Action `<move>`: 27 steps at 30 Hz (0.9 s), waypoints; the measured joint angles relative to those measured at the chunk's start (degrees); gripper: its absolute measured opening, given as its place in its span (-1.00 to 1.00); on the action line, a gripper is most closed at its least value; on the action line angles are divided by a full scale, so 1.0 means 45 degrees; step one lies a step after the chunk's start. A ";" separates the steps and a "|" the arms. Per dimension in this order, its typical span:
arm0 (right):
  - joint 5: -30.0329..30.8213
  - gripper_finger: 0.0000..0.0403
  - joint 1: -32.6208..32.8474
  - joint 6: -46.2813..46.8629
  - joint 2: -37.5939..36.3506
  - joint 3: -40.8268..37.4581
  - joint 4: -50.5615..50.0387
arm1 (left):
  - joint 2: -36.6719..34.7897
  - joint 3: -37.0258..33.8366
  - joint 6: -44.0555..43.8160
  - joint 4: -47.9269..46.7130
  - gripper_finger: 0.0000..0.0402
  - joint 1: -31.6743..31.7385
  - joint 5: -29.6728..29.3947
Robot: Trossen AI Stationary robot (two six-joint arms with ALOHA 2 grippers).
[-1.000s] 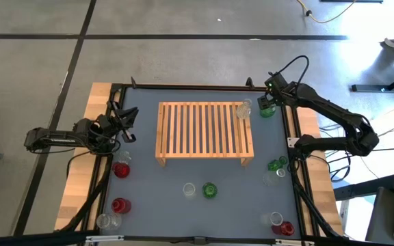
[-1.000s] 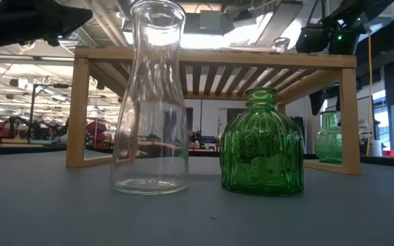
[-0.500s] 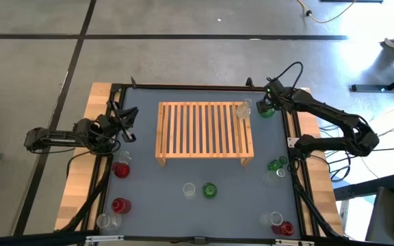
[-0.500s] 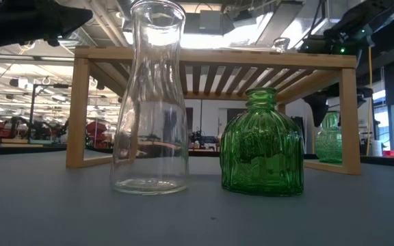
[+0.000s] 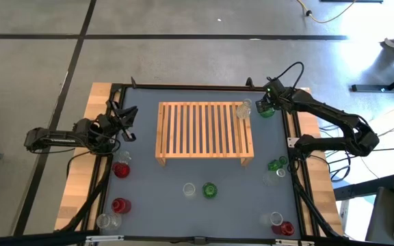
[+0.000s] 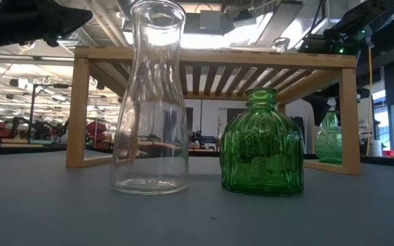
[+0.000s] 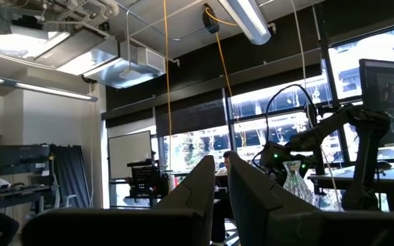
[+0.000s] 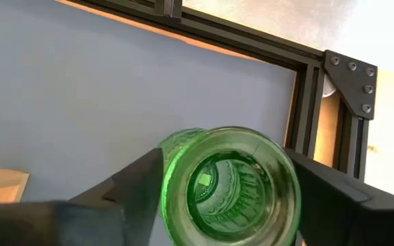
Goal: Sort vases onto shelf
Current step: Put the top right green bottle on the shelf
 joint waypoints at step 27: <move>-0.0978 0.00 0.0015 -0.1181 -0.1724 0.1953 -0.2921 | -0.0001 -0.0002 0.0000 -0.0001 -0.82 0.0000 0.0019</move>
